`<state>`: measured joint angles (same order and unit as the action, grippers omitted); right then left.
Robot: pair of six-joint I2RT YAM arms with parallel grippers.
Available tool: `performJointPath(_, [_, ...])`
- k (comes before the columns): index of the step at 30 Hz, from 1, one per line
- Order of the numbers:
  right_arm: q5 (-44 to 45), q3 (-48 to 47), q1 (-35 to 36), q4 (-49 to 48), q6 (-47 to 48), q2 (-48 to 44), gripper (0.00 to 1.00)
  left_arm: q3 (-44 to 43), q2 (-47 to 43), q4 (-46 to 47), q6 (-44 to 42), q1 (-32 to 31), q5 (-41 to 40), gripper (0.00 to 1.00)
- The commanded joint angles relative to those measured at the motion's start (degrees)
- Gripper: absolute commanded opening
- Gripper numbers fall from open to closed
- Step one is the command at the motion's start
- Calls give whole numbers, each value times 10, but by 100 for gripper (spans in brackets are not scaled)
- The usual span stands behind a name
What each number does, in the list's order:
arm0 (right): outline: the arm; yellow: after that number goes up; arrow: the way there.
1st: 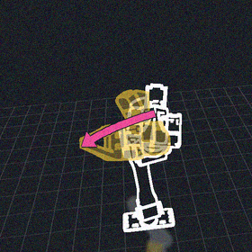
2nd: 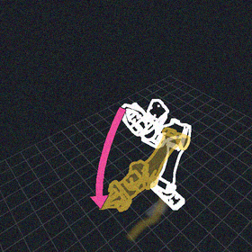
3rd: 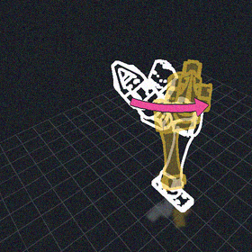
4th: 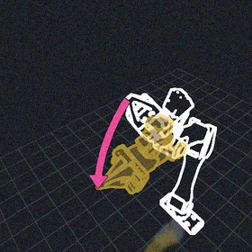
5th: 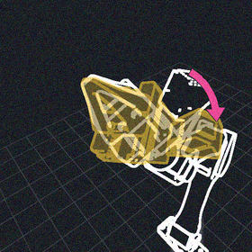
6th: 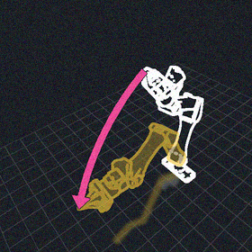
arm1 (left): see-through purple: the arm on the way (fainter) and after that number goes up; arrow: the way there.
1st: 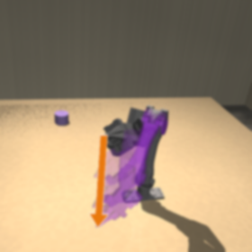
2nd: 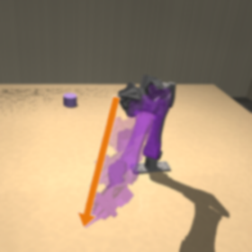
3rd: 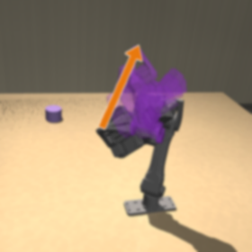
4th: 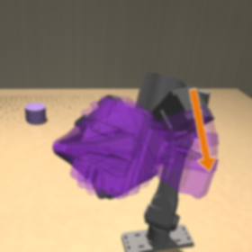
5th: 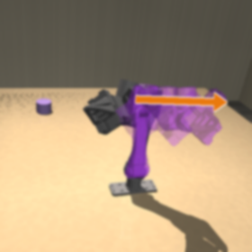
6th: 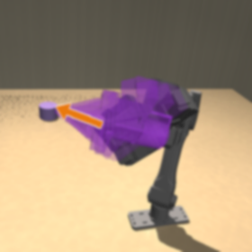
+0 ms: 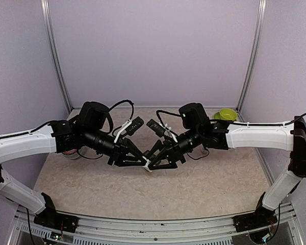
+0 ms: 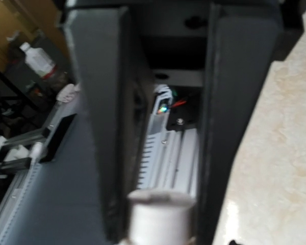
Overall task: Sort the pills into containers
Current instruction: Adjust the pill bottle.
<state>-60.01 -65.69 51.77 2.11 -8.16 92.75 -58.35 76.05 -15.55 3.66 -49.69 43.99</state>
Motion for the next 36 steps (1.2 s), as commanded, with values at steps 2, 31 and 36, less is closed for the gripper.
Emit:
performJointPath(2, [52, -29, 16, 66, 46, 22, 61, -23, 6, -2, 6, -4, -6, 13])
performJointPath(31, [76, -48, 23, 117, 77, 28, 54, -28, 14, -22, 2, -3, -36, 13])
performJointPath(36, [213, -41, 23, 153, 126, -10, 64, -33, 28, -32, 32, 7, -62, 13])
